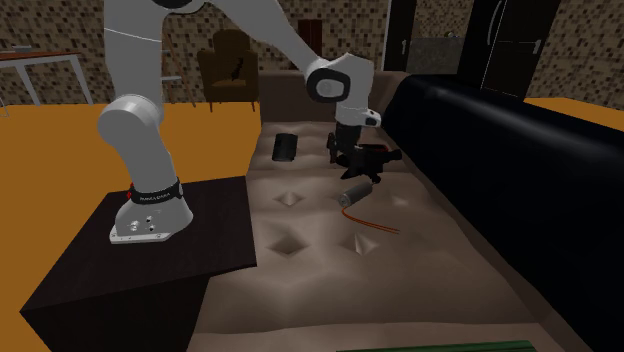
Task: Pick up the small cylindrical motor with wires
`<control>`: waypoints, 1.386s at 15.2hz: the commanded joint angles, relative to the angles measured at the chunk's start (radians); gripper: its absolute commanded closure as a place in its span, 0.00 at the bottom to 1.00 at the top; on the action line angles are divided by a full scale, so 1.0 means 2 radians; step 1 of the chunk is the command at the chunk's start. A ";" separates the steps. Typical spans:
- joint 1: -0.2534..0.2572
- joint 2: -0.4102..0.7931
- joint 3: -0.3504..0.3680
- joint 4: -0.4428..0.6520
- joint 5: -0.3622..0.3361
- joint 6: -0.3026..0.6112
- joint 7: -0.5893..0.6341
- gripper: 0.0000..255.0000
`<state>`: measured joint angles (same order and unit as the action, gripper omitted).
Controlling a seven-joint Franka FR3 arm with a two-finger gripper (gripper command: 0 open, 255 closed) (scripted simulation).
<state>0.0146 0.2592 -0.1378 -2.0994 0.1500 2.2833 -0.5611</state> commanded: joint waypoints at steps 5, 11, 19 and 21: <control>-0.012 0.119 0.014 0.094 0.020 0.019 -0.036 0.00; -0.016 0.154 0.019 0.104 0.026 0.042 -0.043 0.00; -0.016 0.167 0.021 0.105 0.029 0.054 -0.045 1.00; -0.016 0.167 0.021 0.105 0.029 0.054 -0.045 1.00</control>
<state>-0.0183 0.5920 -0.0963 -1.8894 0.2081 2.3913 -0.6504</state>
